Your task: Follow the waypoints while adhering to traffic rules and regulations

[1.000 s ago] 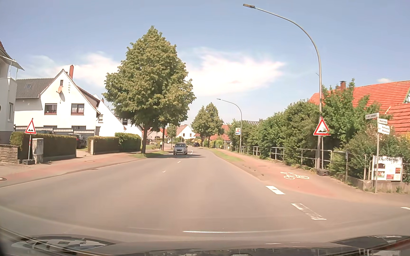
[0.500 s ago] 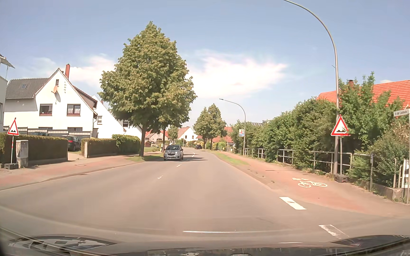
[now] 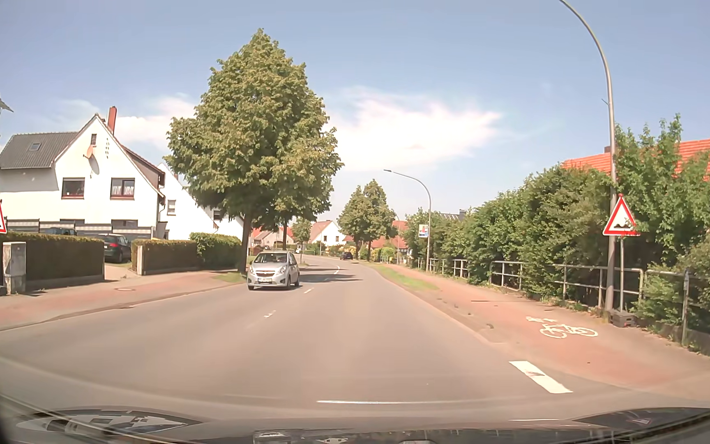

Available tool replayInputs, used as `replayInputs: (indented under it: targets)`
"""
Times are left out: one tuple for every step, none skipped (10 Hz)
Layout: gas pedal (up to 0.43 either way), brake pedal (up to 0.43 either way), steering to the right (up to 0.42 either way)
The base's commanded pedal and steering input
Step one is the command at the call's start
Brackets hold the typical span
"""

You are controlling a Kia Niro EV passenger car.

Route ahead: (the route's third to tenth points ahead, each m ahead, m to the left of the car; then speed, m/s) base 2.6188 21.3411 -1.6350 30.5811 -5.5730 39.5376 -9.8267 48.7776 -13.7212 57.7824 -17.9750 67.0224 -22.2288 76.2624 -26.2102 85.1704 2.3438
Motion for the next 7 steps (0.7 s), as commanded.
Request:
replayInputs:
  targets:
    - [0.0, 0.0, -0.045]
    - [0.0, 0.0, -0.065]
    - [0.0, 0.0, -0.083]
    - [0.008, 0.0, -0.116]
    - [0.118, 0.0, -0.156]
    - [0.177, 0.0, -0.187]
    - [0.248, 0.0, -0.235]
